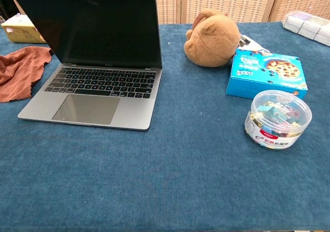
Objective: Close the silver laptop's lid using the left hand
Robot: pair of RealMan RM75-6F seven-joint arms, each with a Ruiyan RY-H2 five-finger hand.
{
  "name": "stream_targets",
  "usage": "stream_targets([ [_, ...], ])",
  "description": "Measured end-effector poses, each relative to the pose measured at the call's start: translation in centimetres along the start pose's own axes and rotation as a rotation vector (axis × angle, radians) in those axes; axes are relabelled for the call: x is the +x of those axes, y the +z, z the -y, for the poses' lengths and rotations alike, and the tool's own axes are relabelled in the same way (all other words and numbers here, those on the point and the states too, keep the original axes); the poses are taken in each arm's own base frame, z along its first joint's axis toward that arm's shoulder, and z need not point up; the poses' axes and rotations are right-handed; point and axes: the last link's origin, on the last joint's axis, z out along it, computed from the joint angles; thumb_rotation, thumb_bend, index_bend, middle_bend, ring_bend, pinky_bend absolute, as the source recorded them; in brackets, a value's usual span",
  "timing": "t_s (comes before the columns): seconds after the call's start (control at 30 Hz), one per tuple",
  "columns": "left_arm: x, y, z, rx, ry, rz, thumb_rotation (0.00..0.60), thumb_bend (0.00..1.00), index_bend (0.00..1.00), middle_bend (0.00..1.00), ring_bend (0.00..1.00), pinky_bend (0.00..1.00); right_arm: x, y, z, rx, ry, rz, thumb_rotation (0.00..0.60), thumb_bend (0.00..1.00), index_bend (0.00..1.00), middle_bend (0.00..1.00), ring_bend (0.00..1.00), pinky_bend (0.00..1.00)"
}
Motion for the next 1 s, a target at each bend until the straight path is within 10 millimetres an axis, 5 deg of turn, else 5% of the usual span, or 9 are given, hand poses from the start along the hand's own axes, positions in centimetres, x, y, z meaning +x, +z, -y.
stream_targets([
  [0.57,-1.6,-3.8,-0.1,0.023,-0.018,0.068,0.41,0.05,0.48,0.34,0.39,0.33,0.0,-0.3,0.3,0.013,-0.006,0.0,0.6,0.35,0.23,0.0,0.0,0.0],
  [1.0,-4.7,-6.1,1.1,0.046,-0.046,0.17,0.409,0.05,0.47,0.34,0.39,0.33,-0.2,-0.5,0.5,0.013,-0.022,0.019,0.6,0.35,0.23,0.0,0.0,0.0],
])
